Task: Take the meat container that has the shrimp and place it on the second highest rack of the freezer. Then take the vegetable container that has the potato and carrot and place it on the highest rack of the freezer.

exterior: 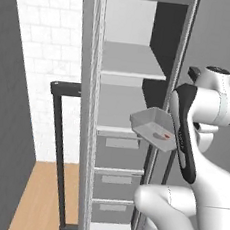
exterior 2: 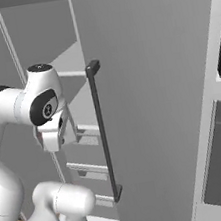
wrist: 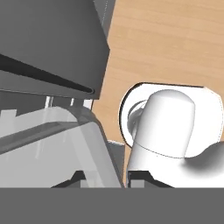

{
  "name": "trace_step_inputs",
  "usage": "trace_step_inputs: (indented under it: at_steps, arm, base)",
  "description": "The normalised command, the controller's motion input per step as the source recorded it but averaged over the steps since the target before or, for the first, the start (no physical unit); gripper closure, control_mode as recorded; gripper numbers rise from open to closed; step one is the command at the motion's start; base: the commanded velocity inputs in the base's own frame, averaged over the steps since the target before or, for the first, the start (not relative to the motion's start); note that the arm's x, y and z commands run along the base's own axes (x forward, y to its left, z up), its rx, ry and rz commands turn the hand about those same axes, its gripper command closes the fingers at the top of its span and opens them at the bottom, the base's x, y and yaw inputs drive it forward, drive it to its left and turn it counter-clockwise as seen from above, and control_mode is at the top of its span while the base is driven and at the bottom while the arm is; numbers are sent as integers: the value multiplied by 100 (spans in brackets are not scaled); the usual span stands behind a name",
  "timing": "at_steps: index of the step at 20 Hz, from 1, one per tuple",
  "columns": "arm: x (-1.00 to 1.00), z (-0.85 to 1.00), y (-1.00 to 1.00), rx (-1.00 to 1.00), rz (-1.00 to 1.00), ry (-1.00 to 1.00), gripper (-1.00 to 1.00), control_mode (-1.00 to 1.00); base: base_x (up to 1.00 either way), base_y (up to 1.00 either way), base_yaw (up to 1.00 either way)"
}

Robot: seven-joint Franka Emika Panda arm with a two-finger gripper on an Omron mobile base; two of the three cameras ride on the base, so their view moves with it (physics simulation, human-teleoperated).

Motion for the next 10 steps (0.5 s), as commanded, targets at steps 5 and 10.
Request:
trace_step_inputs:
  at_steps: [5, 10]
  arm:
    - [0, 0, 0, 0, 0, 0, 100, 100]
    - [0, 0, 0, 0, 0, 0, 100, 100]
  base:
    - [13, 27, -30]
    - [27, 60, -13]
